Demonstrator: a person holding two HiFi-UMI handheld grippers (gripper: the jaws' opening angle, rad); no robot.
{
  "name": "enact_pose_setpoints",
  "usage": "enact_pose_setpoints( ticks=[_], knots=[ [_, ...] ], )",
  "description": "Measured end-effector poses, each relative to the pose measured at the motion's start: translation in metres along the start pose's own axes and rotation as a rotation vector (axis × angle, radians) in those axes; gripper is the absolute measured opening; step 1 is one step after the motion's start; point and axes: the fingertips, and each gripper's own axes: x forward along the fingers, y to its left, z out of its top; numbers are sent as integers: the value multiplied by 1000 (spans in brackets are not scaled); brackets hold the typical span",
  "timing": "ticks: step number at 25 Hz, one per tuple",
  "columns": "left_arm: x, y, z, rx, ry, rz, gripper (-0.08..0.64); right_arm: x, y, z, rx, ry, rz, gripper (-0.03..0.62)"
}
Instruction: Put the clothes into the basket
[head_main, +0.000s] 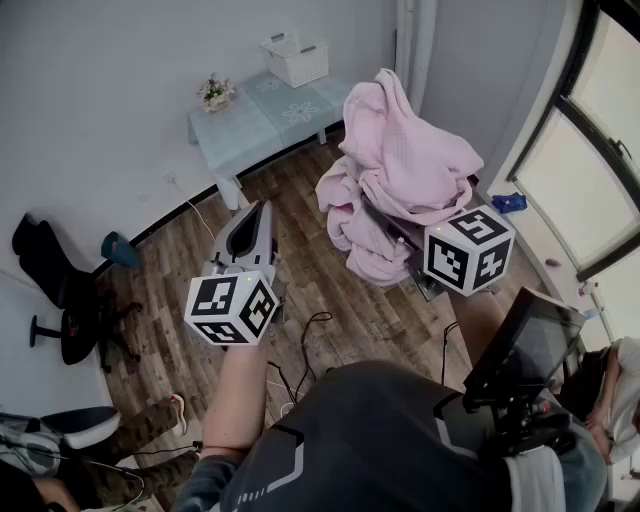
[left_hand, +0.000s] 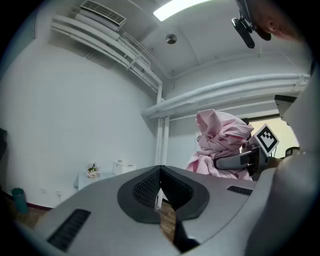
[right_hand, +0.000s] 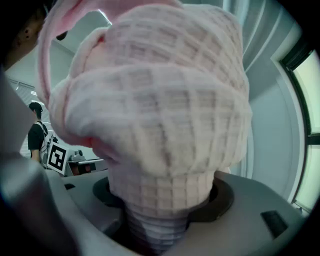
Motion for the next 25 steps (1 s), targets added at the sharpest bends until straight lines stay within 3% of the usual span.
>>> enact_pose_setpoints(
  ticks=[25],
  knots=[
    [-15, 31, -14, -9, 5, -34, 8, 22, 20, -12, 50, -17, -38, 341]
  ],
)
